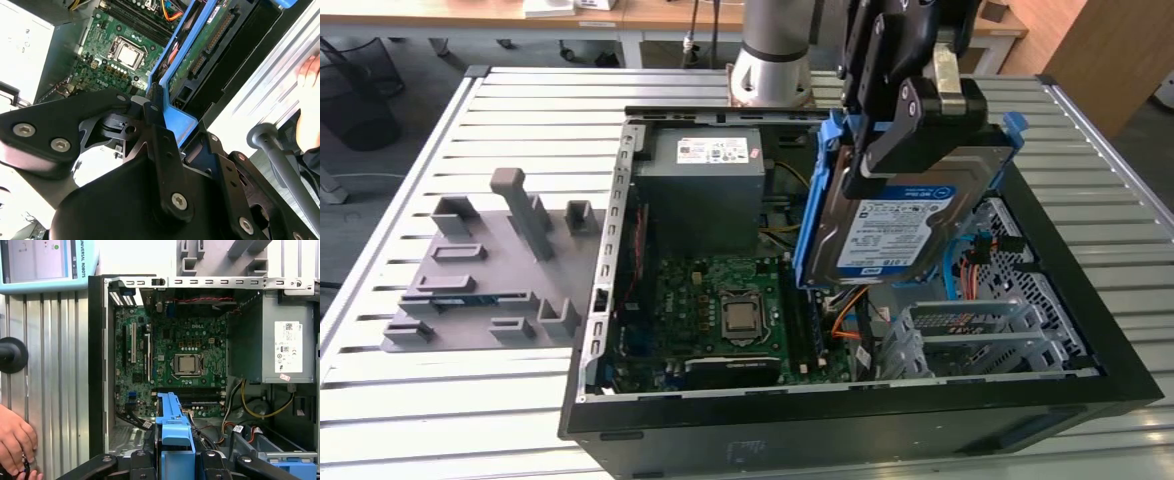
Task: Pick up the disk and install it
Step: 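Insert the disk into the insertion slot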
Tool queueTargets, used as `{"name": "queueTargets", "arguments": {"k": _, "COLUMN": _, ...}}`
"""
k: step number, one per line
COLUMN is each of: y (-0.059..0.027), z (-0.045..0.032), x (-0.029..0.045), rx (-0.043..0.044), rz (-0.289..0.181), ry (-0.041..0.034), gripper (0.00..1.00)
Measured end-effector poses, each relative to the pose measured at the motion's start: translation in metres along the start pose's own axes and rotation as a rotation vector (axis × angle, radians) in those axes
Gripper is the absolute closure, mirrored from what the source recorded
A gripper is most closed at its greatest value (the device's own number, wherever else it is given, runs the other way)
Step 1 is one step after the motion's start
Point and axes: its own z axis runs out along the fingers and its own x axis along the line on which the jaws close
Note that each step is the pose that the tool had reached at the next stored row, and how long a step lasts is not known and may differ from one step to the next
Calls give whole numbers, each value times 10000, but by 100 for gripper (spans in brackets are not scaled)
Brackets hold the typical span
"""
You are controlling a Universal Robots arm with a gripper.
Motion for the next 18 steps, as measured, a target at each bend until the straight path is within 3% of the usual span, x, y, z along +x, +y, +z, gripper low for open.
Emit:
{"name": "queueTargets", "arguments": {"k": 6, "y": -3, "z": 27, "x": 99, "rx": 1, "rz": 4, "ry": -1, "gripper": 64}}
{"name": "queueTargets", "arguments": {"k": 18, "y": -61, "z": 52, "x": 110, "rx": 3, "rz": 4, "ry": -2, "gripper": 64}}
